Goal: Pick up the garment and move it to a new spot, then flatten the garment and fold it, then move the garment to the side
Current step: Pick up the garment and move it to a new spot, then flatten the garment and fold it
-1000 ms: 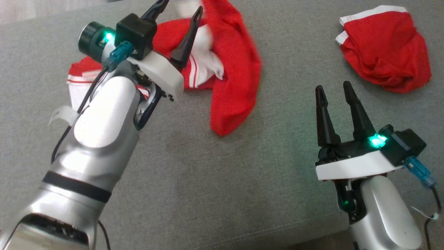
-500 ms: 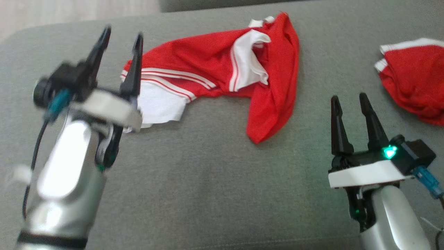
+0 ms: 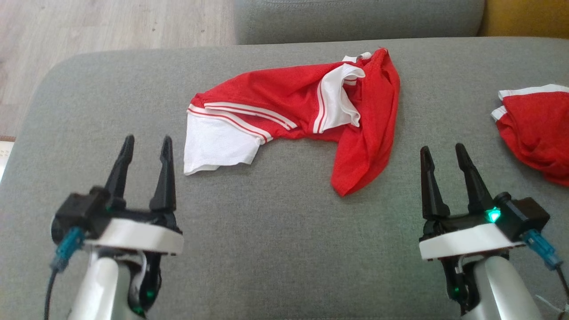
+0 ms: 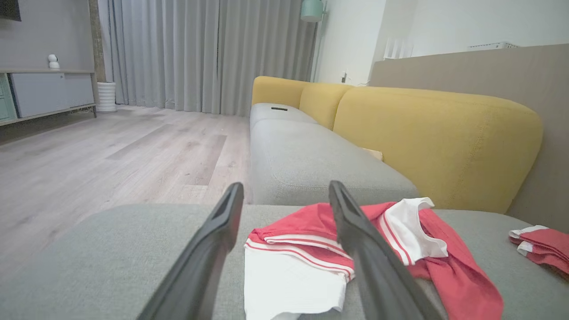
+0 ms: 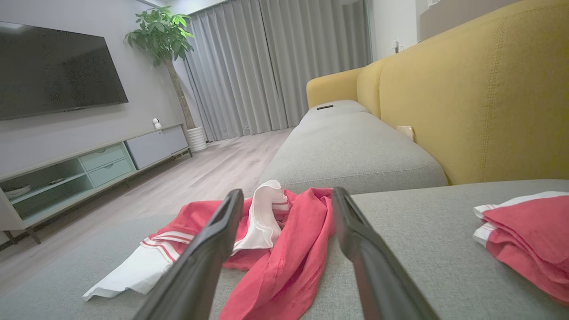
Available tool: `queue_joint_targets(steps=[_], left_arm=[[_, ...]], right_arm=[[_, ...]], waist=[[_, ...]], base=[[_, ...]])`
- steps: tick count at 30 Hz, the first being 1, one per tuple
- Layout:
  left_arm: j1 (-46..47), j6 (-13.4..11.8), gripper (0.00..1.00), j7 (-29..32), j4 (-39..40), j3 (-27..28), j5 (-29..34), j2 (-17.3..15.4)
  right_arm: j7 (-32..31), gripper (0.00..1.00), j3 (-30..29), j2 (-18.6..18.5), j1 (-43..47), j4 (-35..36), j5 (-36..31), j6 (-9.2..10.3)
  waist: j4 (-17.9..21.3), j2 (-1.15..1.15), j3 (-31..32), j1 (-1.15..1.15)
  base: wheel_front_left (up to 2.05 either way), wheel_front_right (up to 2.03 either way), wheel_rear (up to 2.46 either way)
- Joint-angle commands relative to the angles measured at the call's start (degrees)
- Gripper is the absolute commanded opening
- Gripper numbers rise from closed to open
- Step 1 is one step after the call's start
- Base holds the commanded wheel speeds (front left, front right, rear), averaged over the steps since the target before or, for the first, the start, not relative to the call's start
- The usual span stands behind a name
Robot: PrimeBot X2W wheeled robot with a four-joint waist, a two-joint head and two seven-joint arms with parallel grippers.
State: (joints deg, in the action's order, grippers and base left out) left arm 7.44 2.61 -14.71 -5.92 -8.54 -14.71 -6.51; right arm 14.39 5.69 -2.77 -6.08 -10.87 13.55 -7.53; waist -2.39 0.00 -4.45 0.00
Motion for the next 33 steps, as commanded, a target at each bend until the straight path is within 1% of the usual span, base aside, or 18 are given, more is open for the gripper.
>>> queue_joint_targets(steps=[1,6,17,33], left_arm=[[1.39,0.42,1.00,-0.29,2.80,2.76,1.11,0.24],[0.02,1.93,1.00,-0.29,3.49,3.54,2.94,2.18],[-0.03,3.95,1.00,-0.29,3.24,3.84,4.04,3.39],[-0.42,4.64,1.00,-0.29,3.08,3.42,3.08,3.62]], right_arm=[[0.61,1.00,1.58,-0.10,-1.14,1.79,0.26,0.04],[0.61,1.00,1.46,-0.10,-1.07,1.76,0.29,0.04],[0.61,1.00,1.36,-0.10,-1.01,1.57,0.43,0.04],[0.61,1.00,1.22,-0.10,-0.75,1.44,0.29,0.04]], waist=[[0.11,0.00,0.02,0.00],[0.22,0.00,-0.15,0.00],[0.36,0.00,-0.25,0.00],[0.22,0.00,0.02,0.00]], base=[[0.00,0.00,0.00],[0.00,0.00,0.00],[0.00,0.00,0.00],[0.00,0.00,0.00]])
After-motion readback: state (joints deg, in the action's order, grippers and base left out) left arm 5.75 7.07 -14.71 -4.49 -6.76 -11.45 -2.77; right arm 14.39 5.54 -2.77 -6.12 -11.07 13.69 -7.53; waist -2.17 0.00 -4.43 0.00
